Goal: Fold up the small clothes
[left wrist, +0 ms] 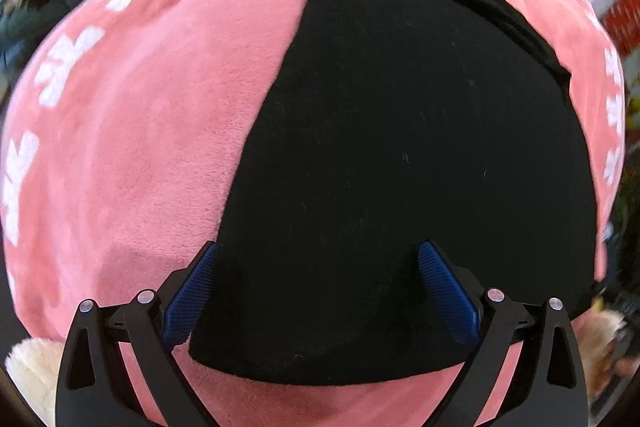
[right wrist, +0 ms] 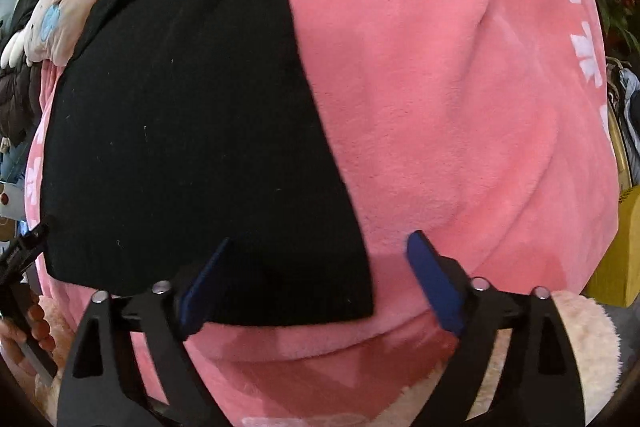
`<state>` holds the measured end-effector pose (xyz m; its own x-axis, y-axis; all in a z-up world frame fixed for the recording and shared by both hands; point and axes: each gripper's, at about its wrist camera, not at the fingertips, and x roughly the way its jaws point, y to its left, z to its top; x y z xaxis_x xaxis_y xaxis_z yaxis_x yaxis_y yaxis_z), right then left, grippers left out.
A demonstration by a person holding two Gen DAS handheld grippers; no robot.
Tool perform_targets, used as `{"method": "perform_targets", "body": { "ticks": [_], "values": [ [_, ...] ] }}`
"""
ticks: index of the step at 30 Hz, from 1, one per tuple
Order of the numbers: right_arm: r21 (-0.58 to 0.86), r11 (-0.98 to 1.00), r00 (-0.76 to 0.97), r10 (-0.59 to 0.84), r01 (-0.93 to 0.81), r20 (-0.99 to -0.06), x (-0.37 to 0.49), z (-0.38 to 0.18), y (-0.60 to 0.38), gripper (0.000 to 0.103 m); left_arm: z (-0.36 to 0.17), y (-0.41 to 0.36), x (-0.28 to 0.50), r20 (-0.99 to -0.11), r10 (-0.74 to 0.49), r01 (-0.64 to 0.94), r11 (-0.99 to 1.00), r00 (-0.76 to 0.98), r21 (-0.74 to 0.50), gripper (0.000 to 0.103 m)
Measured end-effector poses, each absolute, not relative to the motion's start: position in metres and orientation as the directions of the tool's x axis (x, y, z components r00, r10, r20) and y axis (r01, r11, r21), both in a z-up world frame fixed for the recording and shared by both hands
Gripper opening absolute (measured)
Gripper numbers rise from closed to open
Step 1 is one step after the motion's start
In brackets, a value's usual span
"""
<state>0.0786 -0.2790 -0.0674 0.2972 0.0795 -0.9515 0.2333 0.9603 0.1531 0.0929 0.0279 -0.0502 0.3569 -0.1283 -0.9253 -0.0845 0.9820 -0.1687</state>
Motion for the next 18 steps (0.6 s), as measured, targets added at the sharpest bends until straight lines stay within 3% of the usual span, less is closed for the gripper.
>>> {"method": "perform_targets", "body": {
  "ticks": [3, 5, 6, 7, 8, 9, 10, 11, 18],
  "values": [
    [0.152, 0.958, 0.325, 0.067, 0.243, -0.943, 0.078, -0.068, -0.276, 0.092, -0.051, 0.023, 0.094, -0.928, -0.105, -0.088, 0.986, 0.357, -0.145, 0.098],
    [0.150, 0.961, 0.344, 0.064, 0.230, -0.937, 0.075, -0.066, -0.275, 0.083, -0.050, 0.025, 0.095, -0.926, -0.120, -0.105, 0.980, 0.357, -0.167, 0.096],
    [0.159, 0.964, 0.360, 0.073, 0.214, -0.930, 0.074, -0.061, -0.274, 0.067, -0.049, 0.027, 0.095, -0.924, -0.128, -0.110, 0.978, 0.359, -0.178, 0.089],
    [0.167, 0.965, 0.366, 0.083, 0.202, -0.927, 0.071, -0.058, -0.272, 0.041, -0.047, 0.028, 0.095, -0.922, -0.132, -0.113, 0.976, 0.364, -0.184, 0.078],
    [0.195, 0.961, 0.368, 0.113, 0.196, -0.923, 0.070, -0.053, -0.272, 0.026, -0.044, 0.029, 0.094, -0.921, -0.136, -0.109, 0.976, 0.365, -0.187, 0.071],
    [0.238, 0.951, 0.366, 0.153, 0.199, -0.918, 0.070, -0.050, -0.273, 0.008, -0.039, 0.031, 0.094, -0.919, -0.147, -0.108, 0.974, 0.366, -0.199, 0.046],
    [0.262, 0.943, 0.368, 0.173, 0.205, -0.913, 0.069, -0.047, -0.275, 0.008, -0.036, 0.034, 0.093, -0.917, -0.171, -0.111, 0.968, 0.361, -0.225, 0.013],
    [0.281, 0.938, 0.378, 0.191, 0.201, -0.906, 0.067, -0.041, -0.277, 0.008, -0.034, 0.036, 0.092, -0.916, -0.199, -0.117, 0.960, 0.349, -0.253, 0.004],
    [0.326, 0.928, 0.434, 0.222, 0.181, -0.873, 0.053, -0.007, -0.292, 0.007, -0.004, 0.040, 0.072, -0.887, -0.289, -0.086, 0.936, 0.360, -0.340, 0.004]
  ]
}}
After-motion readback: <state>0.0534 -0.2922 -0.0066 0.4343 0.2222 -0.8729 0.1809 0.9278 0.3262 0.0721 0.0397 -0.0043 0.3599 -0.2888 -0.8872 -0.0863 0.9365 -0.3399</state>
